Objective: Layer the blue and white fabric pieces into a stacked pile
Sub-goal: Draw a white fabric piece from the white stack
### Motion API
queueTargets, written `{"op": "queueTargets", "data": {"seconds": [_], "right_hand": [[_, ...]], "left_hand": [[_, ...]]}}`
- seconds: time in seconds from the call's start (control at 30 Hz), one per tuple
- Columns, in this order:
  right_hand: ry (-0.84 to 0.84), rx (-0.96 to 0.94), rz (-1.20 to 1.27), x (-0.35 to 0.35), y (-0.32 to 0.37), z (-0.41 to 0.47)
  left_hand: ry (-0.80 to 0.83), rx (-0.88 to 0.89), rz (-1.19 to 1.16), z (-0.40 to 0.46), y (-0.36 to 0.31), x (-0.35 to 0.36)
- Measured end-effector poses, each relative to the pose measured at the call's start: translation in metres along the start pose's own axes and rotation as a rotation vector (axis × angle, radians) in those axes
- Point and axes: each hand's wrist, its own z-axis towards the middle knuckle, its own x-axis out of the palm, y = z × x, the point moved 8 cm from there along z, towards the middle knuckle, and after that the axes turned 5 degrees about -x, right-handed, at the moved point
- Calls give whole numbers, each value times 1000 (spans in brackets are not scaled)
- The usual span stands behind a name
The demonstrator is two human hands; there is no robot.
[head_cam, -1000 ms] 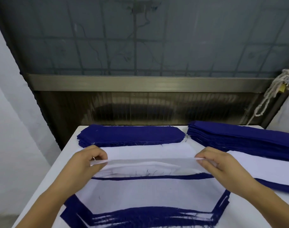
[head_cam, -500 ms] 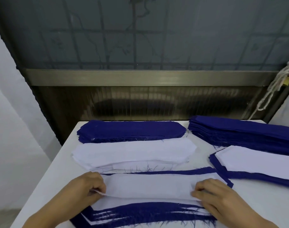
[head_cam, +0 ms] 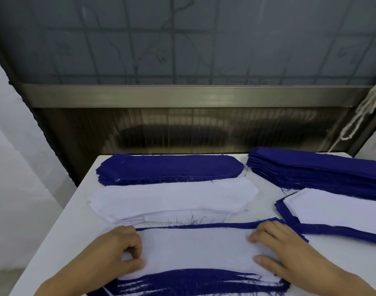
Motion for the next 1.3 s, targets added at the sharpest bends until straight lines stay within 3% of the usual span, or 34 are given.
{"op": "queueTargets", "data": {"seconds": [0.3,0.7,0.9,1.3], "right_hand": [[141,59,-16,-17,-47,23],[-140,195,133,-12,-60,185],[-74,304,134,10,-89,216],[-15,256,92,16,-100,231]], "left_hand": [[149,-127,8,25,37,-7],[-312,-67,-62,178,-16,-31],[-176,-189,-194,211,-3,-10],[-100,-213,-234,225,-2,-10]]}}
